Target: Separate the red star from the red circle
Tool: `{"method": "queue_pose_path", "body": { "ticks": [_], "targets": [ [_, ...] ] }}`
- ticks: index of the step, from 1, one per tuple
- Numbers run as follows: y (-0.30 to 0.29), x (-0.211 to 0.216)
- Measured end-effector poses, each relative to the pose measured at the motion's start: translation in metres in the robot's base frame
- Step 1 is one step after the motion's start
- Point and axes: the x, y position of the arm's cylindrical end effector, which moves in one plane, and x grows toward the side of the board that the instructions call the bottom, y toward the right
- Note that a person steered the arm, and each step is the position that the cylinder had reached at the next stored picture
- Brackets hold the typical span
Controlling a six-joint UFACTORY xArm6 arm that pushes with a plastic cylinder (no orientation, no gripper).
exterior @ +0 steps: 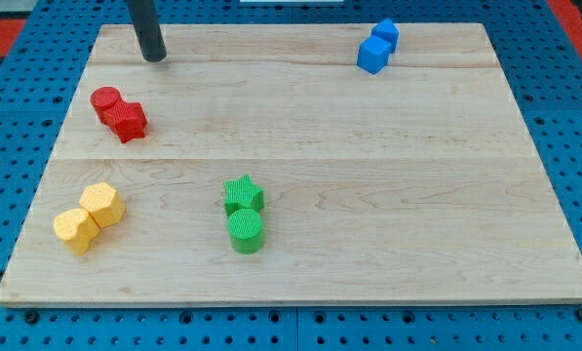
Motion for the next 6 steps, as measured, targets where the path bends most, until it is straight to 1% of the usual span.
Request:
{"method": "queue_pose_path", "body": {
  "ticks": [1, 3, 4, 5, 6],
  "targets": [
    [0.028, 0.018],
    [0.055, 0.107],
    [0.029, 0.133],
    [0.029, 0.164],
    [-0.051, 0.174]
  ]
}}
